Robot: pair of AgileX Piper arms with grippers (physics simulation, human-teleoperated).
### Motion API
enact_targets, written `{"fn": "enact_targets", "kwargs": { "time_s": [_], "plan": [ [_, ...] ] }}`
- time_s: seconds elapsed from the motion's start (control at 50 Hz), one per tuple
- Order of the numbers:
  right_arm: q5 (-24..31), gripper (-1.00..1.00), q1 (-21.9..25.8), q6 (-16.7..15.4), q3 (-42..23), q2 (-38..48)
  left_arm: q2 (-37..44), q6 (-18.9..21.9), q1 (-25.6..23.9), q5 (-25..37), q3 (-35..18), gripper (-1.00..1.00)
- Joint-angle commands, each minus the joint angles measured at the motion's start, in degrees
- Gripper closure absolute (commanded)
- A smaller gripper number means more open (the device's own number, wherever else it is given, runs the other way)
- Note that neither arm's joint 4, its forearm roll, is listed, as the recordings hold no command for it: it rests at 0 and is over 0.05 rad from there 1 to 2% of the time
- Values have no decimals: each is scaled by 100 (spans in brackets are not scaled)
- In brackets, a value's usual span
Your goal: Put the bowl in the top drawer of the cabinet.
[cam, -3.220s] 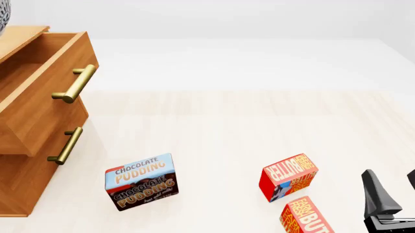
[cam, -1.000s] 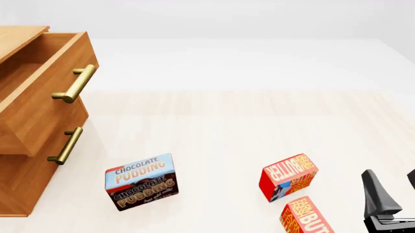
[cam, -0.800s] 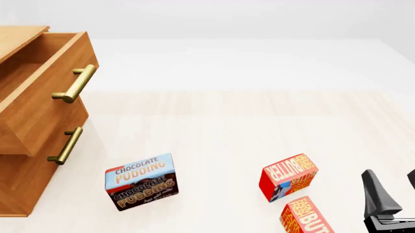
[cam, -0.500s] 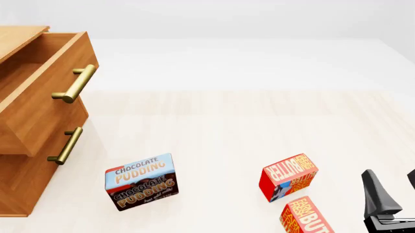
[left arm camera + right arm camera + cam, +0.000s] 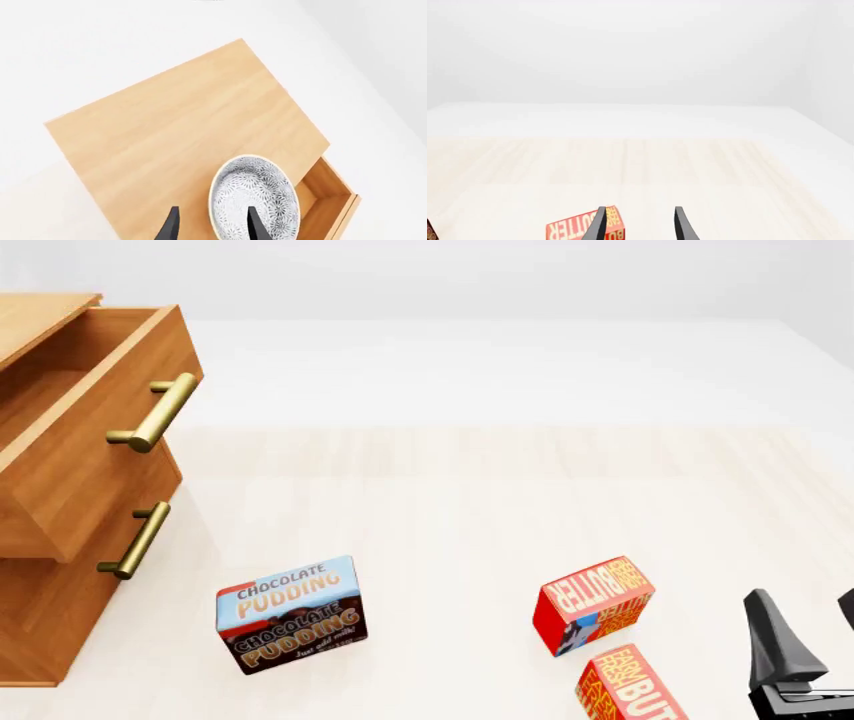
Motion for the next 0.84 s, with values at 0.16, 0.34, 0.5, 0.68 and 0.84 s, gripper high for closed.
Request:
{"fn": "enact_targets", "kwargs": {
  "time_s": [0.16, 0.34, 0.5, 0.68, 0.84],
  "plan": [
    [-11, -100, 20, 13, 0, -4, -703, 10, -763, 851, -682, -100],
    [-22, -100, 27, 18, 0, -8, -882, 51, -967, 1127, -922, -100],
    [-28, -100, 38, 24, 0, -9, -1018, 61, -1150, 1281, -981, -100],
    [-30, -100, 35, 22, 0, -9, -1319, -60, -1486, 1272, -569, -100],
    [-34, -100, 26, 24, -1, -10, -1818, -481, -2194, 1416, 56, -100]
  ]
}}
